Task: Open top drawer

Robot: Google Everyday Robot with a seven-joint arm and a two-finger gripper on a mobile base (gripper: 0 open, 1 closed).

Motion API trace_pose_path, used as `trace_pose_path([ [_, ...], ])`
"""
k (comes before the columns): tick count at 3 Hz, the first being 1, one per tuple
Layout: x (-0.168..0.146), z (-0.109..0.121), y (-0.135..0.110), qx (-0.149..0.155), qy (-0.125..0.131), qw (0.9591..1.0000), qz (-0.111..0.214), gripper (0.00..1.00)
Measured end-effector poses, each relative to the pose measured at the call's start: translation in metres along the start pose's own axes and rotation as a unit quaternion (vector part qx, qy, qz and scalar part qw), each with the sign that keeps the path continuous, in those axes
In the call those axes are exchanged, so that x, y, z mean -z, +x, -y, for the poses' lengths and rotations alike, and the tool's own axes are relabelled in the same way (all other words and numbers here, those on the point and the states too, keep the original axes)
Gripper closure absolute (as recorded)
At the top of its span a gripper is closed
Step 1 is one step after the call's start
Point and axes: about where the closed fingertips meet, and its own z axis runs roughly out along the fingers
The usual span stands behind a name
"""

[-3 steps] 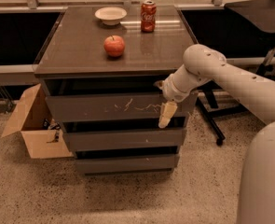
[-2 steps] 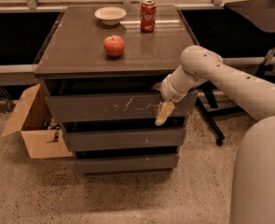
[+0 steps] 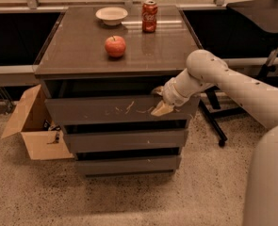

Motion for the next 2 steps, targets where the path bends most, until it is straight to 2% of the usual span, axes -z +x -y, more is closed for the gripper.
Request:
trace_pose_path([
  [1,0.0133,-0.0062,-0.0116,0.011,0.007,0.9997,0.022,0.94],
  [2,0.0165,-0.0073,-0.0135,0.011,0.007,0.9997,0.022,1.00],
])
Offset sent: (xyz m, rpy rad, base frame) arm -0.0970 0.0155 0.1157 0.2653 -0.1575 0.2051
